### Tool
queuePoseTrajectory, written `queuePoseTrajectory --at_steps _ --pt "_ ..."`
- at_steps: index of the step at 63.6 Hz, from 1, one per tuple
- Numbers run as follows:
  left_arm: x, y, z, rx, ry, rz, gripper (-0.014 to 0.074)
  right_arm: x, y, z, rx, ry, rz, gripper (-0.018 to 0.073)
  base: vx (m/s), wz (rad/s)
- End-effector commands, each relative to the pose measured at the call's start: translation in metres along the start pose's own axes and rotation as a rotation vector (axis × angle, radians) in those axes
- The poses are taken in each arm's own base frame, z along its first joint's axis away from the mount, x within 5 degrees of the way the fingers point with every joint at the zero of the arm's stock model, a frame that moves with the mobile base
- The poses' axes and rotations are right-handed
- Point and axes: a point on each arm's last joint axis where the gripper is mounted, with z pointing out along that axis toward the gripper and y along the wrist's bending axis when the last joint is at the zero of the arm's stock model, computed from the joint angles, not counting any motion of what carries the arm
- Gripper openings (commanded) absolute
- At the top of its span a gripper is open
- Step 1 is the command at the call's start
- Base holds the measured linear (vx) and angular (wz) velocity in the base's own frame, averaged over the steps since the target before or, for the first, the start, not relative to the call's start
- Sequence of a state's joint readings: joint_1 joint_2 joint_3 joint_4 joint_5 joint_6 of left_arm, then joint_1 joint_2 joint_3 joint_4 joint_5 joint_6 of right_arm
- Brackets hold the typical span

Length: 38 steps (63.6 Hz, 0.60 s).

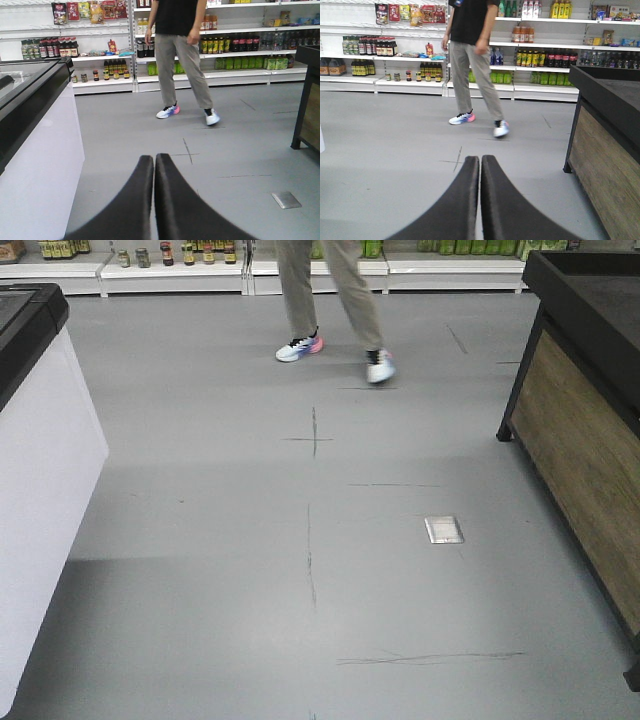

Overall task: Pick three apples into basket with both arms
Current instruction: 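Drive the base forward along the aisle toward the fruit tables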

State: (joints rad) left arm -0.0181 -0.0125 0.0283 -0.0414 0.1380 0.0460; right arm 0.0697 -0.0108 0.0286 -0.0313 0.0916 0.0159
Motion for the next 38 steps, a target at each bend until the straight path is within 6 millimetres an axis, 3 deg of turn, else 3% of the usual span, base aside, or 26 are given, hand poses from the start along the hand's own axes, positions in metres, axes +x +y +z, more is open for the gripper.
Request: queuePoseTrajectory --at_steps 1,38 --pt "-0.0170 0.0001 -0.0034 0.001 -0.113 -0.009 -0.0006 -0.0058 0.0000 -0.0010 0.001 -0.081 -0.005 -0.0009 0.00 0.00" --pt "-0.0170 0.0001 -0.0034 0.001 -0.113 -0.009 -0.0006 -0.0058 0.0000 -0.0010 0.001 -0.081 -0.005 -0.0009 0.00 0.00"
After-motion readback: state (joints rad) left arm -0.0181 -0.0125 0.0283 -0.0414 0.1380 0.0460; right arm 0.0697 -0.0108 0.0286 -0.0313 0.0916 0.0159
